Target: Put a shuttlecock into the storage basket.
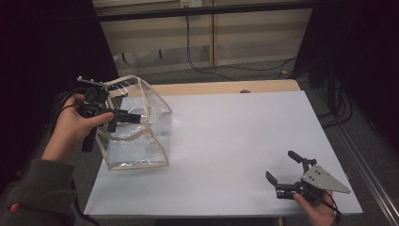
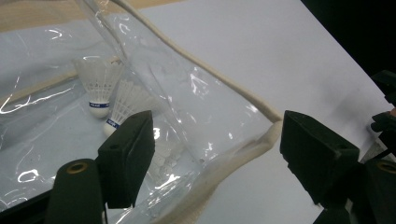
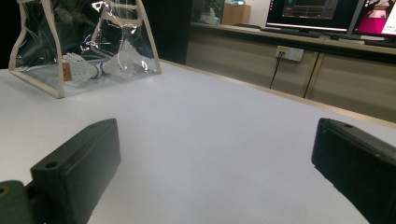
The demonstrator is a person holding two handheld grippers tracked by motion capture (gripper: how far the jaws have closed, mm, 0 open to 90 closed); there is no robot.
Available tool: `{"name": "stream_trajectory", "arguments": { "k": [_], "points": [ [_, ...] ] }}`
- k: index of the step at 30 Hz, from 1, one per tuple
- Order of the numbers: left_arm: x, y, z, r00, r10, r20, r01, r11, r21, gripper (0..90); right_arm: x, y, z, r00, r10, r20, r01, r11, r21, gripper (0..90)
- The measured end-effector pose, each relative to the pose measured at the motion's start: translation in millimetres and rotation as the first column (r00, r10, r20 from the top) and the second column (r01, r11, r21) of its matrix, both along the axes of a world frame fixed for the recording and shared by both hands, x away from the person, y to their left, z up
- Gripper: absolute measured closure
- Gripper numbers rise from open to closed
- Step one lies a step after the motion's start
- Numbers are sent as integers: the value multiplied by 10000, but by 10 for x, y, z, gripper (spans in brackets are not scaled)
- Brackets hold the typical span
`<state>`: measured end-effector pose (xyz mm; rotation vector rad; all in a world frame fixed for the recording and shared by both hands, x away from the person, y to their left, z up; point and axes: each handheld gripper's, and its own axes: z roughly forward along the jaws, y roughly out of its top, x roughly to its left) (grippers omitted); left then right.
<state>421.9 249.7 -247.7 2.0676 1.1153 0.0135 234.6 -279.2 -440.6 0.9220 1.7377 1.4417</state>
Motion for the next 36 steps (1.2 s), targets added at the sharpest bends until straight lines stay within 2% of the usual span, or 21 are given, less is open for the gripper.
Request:
{"name": "stream_trajectory", "arguments": {
  "k": [5, 8, 11, 15, 21, 36],
  "points": [
    [-42, -12, 49, 9998, -167, 129, 169, 9997, -155, 251, 2, -2, -1, 10000, 13, 5, -13, 10000, -3, 15],
    [-74, -21, 55, 9995, -290, 90, 292, 9993, -249, 242, 2, -5, 1, 10000, 8, -3, -8, 10000, -3, 15],
    [-101, -21, 55, 9993, -364, 96, 365, 9993, -126, 236, 1, -7, 2, 10000, 2, 3, -2, 10000, -7, 15],
    [-147, -10, 64, 9988, -488, 44, 489, 9983, -311, 227, -3, -6, 5, 10000, -10, -2, 10, 10000, 2, 15],
    [-204, -16, 50, 9972, -745, 36, 745, 9971, -149, 221, -3, 0, 7, 10000, -11, 25, 11, 10000, -47, 15],
    [-296, -1, 43, 9930, -1176, 96, 1178, 9925, -316, 219, -6, 1, 5, 10000, 0, 22, 0, 10000, -52, 15]
  ]
}}
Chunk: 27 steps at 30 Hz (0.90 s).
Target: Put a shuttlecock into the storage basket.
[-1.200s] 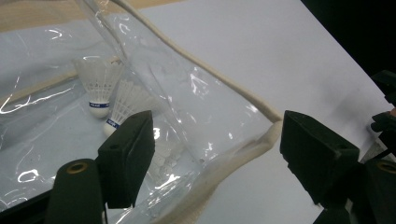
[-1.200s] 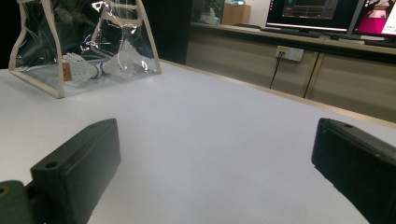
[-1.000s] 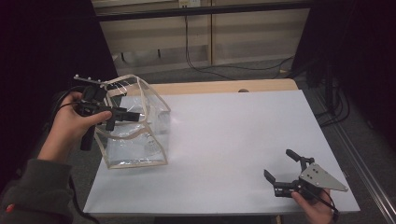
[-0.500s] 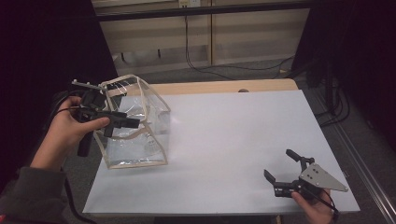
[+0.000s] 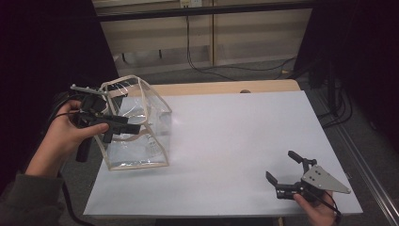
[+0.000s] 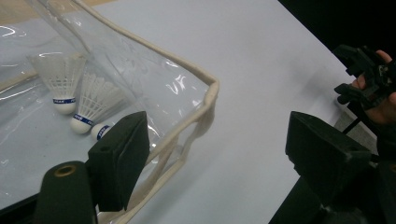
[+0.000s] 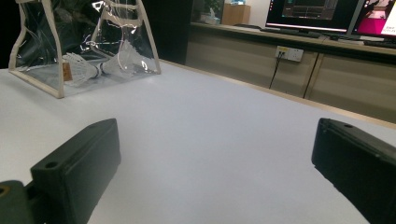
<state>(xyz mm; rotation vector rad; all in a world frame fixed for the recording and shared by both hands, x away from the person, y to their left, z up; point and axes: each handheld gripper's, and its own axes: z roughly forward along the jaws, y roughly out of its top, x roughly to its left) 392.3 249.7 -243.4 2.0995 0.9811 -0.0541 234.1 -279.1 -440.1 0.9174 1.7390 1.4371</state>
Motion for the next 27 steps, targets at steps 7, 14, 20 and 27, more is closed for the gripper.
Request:
{"name": "stream_trajectory", "arguments": {
  "k": [7, 14, 20, 27],
  "points": [
    [-43, 10, 9, 9999, -153, 37, 152, 9999, 58, 217, 1, 3, -7, 10000, -19, -55, 19, 10000, 5, 15],
    [-107, 1, 49, 9992, -401, 81, 401, 9992, -91, 218, 0, 9, -8, 10000, 12, -58, -12, 10000, 15, 15],
    [-164, -29, 98, 9979, -624, 157, 627, 9978, -236, 218, 2, 10, -4, 10000, 8, -39, -8, 10000, 43, 15],
    [-204, -108, -21, 9947, -1031, 59, 1032, 9943, -283, 212, 1, 8, -3, 10000, 0, -40, 1, 10000, 50, 15]
  ]
}}
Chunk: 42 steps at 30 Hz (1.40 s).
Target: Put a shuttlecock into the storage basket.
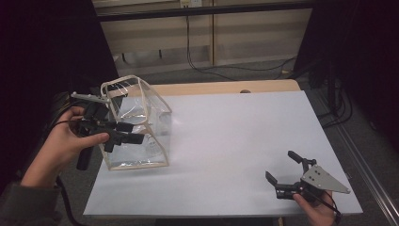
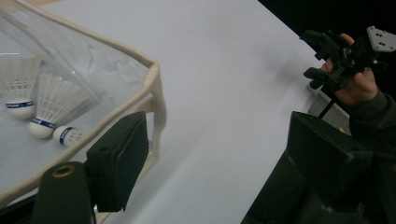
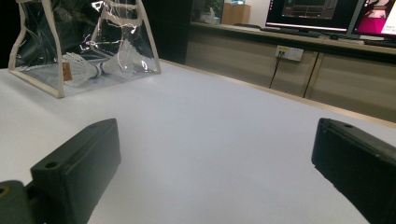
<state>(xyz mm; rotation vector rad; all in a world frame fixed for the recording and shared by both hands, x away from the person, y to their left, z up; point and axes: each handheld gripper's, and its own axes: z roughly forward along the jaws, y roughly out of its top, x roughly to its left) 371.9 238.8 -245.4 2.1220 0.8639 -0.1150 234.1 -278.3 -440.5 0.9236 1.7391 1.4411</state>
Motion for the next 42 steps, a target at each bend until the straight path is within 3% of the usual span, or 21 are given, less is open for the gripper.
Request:
{"name": "stream_trajectory", "arguments": {
  "k": [8, 27, 42],
  "points": [
    [-21, -64, -114, 9999, -126, -9, 126, 9997, -205, 202, -1, -6, 2, 10000, -14, 15, 14, 10000, -30, 15],
    [-51, -204, -373, 9991, -428, -16, 427, 9989, -172, 178, -7, -11, 10, 10000, -38, 30, 38, 10000, -34, 15],
    [-78, -267, -556, 9986, -521, 115, 525, 9978, -392, 157, -6, -13, 12, 10000, -16, 52, 17, 10000, -27, 15]
  ]
}}
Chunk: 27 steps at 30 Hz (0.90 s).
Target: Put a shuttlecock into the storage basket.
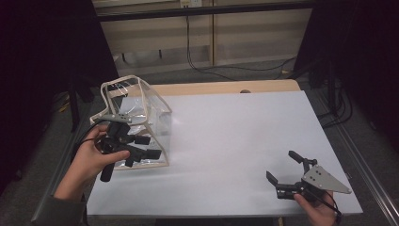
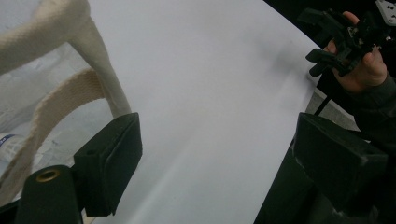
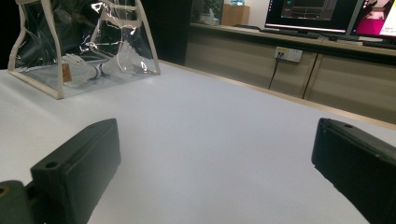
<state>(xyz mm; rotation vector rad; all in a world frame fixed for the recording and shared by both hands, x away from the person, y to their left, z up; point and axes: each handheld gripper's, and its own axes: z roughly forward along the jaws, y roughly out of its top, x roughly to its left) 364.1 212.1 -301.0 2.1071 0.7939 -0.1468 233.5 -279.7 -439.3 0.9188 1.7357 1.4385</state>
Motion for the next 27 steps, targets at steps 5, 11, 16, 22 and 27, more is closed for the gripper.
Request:
{"name": "stream_trajectory", "arguments": {
  "k": [5, 11, 16, 22, 27],
  "points": [
    [-5, -22, -47, 10000, -50, -48, 49, 10000, -35, 156, 0, -3, 1, 10000, -8, 9, 8, 10000, 5, 15],
    [-9, -46, -116, 9998, -116, -132, 116, 9999, -26, 154, -1, 0, 0, 10000, 7, 5, -7, 10000, -5, 15],
    [-16, -62, -170, 9997, -111, -206, 110, 9999, -25, 152, 0, 0, -1, 10000, 3, -1, -3, 10000, -9, 15],
    [-27, -94, -232, 9997, -137, -183, 137, 9999, -11, 152, -3, 1, 0, 10000, 8, -1, -8, 10000, 4, 15],
    [-37, -124, -287, 9997, -161, -201, 162, 9999, 43, 152, -2, 4, 0, 10000, 29, 0, -29, 10000, 14, 15]
  ]
}}
